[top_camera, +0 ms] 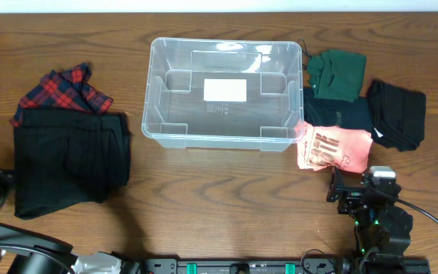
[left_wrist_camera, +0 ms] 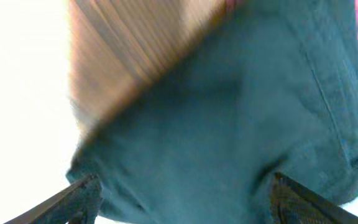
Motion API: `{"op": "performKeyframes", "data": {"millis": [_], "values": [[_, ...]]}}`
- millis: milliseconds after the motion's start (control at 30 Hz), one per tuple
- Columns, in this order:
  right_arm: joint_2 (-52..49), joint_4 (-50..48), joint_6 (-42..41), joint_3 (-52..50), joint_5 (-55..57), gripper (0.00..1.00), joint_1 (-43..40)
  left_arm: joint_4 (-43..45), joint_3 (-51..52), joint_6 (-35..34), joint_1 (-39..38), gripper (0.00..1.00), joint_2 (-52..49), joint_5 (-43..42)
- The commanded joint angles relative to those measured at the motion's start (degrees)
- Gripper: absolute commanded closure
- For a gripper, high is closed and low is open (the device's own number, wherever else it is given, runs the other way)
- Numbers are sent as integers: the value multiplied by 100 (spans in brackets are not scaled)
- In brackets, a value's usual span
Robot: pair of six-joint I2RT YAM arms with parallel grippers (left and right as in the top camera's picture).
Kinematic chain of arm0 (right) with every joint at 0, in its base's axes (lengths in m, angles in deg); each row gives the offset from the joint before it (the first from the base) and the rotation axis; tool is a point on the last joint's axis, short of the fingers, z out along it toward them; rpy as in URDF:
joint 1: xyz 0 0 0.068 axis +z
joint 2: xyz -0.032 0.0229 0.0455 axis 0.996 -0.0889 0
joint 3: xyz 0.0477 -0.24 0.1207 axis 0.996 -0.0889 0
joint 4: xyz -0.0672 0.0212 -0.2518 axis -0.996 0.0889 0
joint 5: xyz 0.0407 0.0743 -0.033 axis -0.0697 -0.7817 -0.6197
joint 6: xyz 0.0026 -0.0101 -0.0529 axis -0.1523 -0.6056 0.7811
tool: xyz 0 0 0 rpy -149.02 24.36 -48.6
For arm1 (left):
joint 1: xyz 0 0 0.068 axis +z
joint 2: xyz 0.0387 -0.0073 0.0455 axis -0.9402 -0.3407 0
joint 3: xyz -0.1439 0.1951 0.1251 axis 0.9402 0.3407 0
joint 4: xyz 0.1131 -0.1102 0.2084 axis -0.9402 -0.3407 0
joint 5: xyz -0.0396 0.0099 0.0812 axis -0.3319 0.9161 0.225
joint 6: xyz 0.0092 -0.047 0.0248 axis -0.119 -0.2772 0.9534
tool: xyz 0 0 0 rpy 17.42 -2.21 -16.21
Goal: Pack container
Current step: 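Reach the left gripper to the folded black garment and grasp it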
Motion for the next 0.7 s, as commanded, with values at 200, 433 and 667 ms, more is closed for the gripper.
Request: {"op": "performKeyframes", "data": {"millis": [200,433,667], "values": [[35,0,-39,-15,-2,1,52,686,-70,796,39,12,-337,-103],[35,0,-39,-15,-2,1,52,1204,-70,802,33,13,-975,-382],[35,0,-39,-15,-2,1,52,1432,-70,802,-109,13,-1602,-852]]}}
